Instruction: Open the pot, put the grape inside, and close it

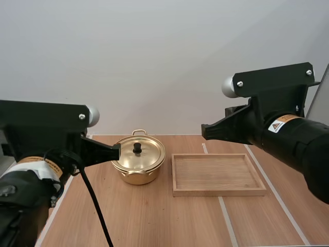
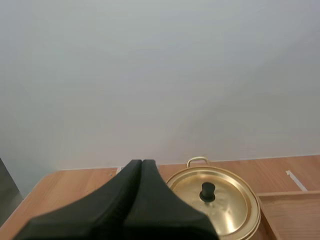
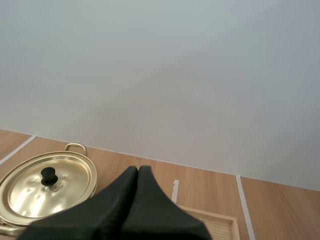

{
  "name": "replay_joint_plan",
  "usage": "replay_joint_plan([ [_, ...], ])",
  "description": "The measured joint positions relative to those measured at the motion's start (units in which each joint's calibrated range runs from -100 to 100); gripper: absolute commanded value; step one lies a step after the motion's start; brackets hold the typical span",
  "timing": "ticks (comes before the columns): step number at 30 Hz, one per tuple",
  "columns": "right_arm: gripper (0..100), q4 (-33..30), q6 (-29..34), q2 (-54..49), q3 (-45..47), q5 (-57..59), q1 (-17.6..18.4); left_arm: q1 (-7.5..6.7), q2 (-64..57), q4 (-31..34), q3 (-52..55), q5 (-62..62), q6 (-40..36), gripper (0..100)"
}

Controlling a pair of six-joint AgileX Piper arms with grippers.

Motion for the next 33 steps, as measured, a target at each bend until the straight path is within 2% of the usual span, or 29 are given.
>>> replay_joint_plan([
  [6, 0, -1.5, -0.1, -2.9, 11.3, -13.4, -0.4, 0.0, -1.9, 0.1, 10.4, -9.5, 0.0, 0],
  [15, 0, -3.1, -0.2, -6.8, 28.4, -35.3, -2.2, 0.0, -2.3, 0.3, 20.8, -16.8, 0.5, 0],
  [21, 0, -3.4, -0.2, -7.0, 33.0, -37.7, -2.6, 0.0, -2.3, 0.3, 24.7, -17.2, 0.9, 0],
  [33, 0, -2.6, -0.2, -7.0, 33.0, -36.6, -3.0, 0.0, -2.3, 0.3, 25.0, -17.2, 1.3, 0],
])
